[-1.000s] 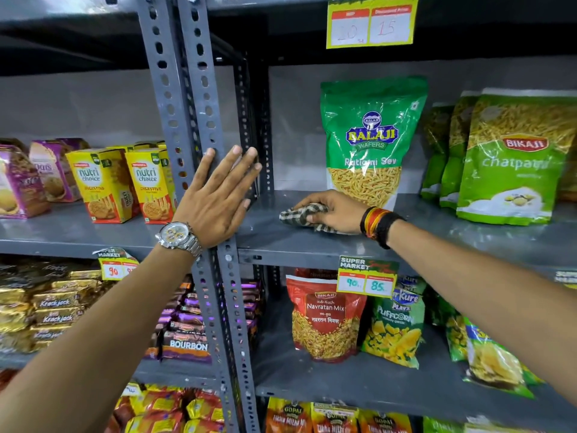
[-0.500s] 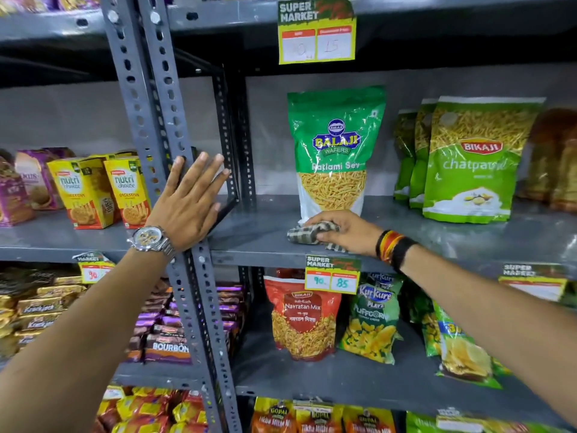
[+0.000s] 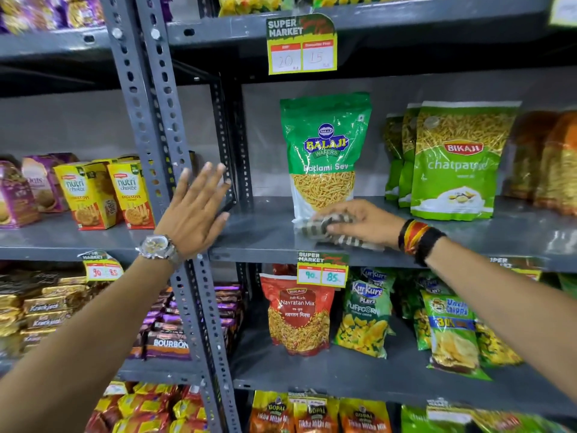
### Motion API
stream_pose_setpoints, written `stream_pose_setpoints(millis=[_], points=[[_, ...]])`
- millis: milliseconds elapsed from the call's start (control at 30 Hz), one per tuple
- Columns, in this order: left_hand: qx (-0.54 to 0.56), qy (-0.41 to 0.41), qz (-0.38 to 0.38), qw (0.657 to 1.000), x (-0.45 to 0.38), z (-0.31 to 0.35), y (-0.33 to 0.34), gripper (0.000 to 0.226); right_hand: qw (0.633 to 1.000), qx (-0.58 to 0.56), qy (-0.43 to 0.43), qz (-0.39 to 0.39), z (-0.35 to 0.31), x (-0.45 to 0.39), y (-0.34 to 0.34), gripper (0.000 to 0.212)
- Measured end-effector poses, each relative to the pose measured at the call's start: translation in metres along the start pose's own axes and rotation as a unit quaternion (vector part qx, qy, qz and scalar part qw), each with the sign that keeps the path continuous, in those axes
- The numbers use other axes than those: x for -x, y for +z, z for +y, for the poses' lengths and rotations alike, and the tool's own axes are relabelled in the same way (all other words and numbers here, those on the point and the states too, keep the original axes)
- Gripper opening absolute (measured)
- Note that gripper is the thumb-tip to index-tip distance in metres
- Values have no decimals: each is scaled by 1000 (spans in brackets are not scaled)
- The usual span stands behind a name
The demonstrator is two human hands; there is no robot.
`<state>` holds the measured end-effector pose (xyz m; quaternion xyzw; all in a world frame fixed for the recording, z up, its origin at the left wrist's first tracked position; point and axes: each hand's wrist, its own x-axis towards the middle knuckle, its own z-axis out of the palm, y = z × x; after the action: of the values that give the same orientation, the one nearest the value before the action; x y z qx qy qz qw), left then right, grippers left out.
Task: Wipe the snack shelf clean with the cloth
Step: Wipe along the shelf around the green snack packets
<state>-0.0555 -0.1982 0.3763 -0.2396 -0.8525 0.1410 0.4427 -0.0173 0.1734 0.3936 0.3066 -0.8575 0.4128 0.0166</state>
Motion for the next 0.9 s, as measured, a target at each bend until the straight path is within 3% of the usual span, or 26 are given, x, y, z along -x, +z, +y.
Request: stream_pose_setpoints(millis=[67,167,333,400,533,633,733,833,900], points=[[28,40,-7,999,3,28,0,66,997,17,2,69,2,4,-16,32],[114,90,-40,989,3,78,8,68,996,59,23,65,12,1,-21,32],[211,41,-104,971,-10,133,30,76,996,67,38,55,36,-2,-6,32],[208,20,-115,971,-16,142,34,80,996,63,32,53,37,1,-5,31],[186,11,-90,978,-18,144,38,81,997,41,46,-41,31,26,-25,31],[178,15,-81,981,-19,143,41,76,997,-5,79,24,36,38,-53,32],[183,17,-83,979,-19,144,41,75,987,70,99,105,53,37,-58,31],[189,15,-77,979,-18,144,40,74,987,97,93,83,56,43,-37,31],[192,12,-80,978,-18,144,40,74,994,78,67,21,45,53,-32,32]])
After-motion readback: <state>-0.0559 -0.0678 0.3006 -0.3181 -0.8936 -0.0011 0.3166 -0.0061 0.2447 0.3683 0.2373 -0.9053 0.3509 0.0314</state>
